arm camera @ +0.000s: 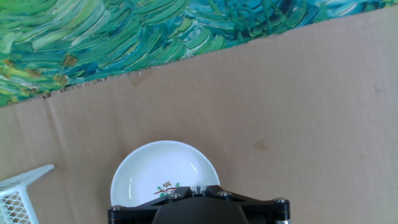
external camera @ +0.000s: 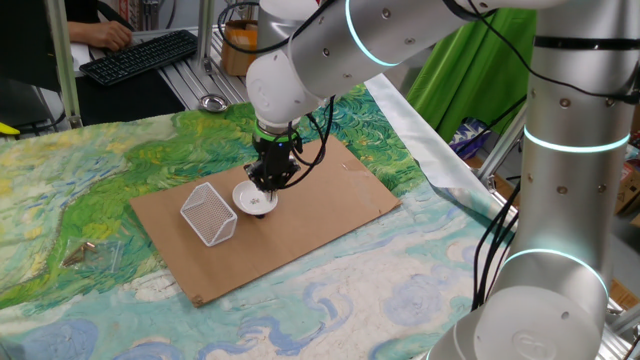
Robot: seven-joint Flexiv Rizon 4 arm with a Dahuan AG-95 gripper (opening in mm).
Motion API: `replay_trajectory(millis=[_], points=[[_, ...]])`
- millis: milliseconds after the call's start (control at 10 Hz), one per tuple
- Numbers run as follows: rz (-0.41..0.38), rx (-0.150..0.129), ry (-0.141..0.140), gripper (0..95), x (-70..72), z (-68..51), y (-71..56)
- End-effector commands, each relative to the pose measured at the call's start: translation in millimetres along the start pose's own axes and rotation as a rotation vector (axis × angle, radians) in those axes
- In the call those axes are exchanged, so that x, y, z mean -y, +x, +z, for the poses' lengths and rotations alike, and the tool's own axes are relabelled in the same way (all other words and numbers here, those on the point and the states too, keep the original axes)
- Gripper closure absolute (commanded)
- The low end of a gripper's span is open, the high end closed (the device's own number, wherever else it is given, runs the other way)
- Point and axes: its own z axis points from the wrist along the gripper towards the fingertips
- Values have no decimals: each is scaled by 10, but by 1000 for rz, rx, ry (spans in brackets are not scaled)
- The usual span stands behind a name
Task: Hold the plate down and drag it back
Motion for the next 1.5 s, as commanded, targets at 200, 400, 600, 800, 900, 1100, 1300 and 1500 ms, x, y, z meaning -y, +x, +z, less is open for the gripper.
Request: replay_trajectory(millis=[200,400,600,800,900,1100,1300,1500], points=[[10,-2,-27,950,-25,15,4],[19,-3,-40,950,-51,21,8],[15,-1,-33,950,-60,28,10],[3,4,-8,950,-53,33,4],[-7,7,13,950,-35,43,-9],[-8,8,19,950,-5,43,-23],[-10,10,38,950,25,17,-28],[-18,19,63,950,85,39,-61]])
